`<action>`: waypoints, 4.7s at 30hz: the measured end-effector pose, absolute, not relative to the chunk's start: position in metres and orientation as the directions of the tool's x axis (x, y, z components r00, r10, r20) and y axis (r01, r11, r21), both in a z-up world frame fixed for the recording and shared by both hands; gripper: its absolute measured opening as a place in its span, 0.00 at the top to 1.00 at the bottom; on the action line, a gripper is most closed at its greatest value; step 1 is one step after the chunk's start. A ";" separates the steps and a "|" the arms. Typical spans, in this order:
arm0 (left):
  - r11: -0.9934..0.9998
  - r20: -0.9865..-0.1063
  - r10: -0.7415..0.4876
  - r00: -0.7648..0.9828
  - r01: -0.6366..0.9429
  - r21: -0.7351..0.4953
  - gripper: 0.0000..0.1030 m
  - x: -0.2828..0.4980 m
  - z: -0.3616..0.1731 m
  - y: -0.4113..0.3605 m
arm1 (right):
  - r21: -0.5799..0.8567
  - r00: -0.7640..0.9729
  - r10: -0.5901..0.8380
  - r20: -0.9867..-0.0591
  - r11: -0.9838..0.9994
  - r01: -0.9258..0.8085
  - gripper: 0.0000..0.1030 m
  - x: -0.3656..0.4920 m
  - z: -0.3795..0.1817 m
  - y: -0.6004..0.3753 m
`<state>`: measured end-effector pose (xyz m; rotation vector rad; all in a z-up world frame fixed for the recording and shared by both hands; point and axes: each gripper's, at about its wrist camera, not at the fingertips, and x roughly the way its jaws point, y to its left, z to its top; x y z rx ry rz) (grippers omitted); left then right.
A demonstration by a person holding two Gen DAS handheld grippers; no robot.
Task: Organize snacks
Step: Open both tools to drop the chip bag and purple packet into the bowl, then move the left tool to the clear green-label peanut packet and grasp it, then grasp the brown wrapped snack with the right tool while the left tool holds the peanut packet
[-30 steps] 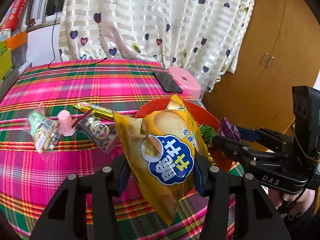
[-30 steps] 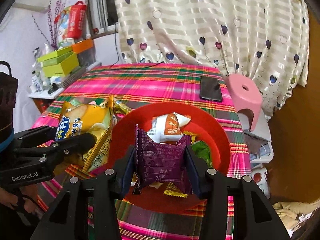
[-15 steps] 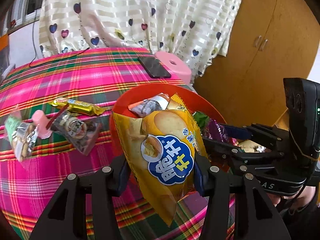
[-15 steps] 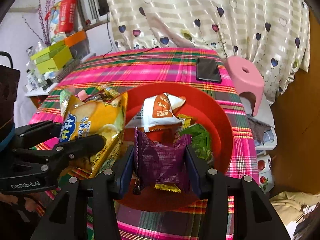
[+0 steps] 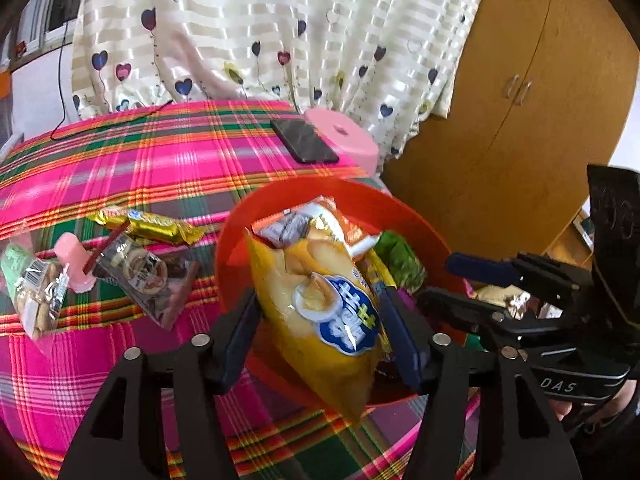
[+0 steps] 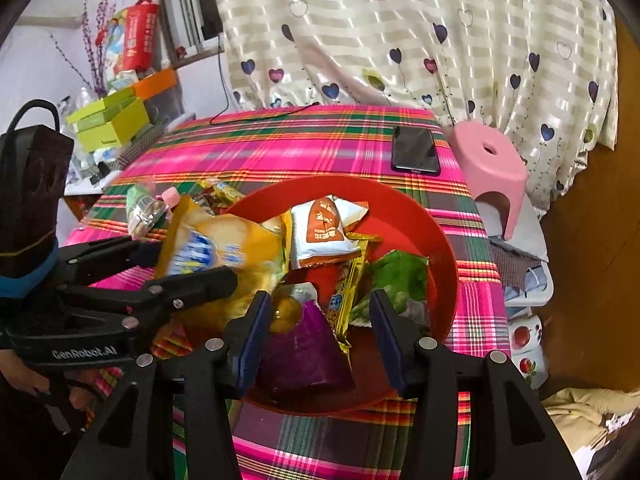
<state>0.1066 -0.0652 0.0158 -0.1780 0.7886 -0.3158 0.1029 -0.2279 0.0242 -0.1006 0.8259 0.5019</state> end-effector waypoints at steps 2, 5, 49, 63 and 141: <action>0.941 -0.665 -0.335 0.667 0.207 -0.267 0.38 0.106 0.017 -0.064 | 0.106 0.568 0.389 -0.725 0.878 -0.466 0.52 0.103 0.025 -0.227; 0.945 -0.663 -0.323 0.675 0.188 -0.269 0.38 0.105 0.017 -0.059 | 0.109 0.566 0.395 -0.723 0.875 -0.471 0.52 0.102 0.025 -0.226; 0.976 -0.663 -0.081 0.745 -0.077 -0.206 0.38 0.063 0.023 0.001 | 0.097 0.524 0.478 -0.705 0.797 -0.596 0.67 0.089 0.032 -0.166; 0.960 -0.664 -0.066 0.745 -0.134 -0.245 0.38 0.031 0.014 0.029 | 0.090 0.502 0.512 -0.697 0.757 -0.647 0.62 0.063 0.039 -0.145; 0.844 -0.734 0.037 0.678 -0.414 -0.340 0.45 0.108 -0.041 0.157 | -0.066 0.370 0.394 -0.841 0.604 -0.794 0.48 0.163 0.011 -0.006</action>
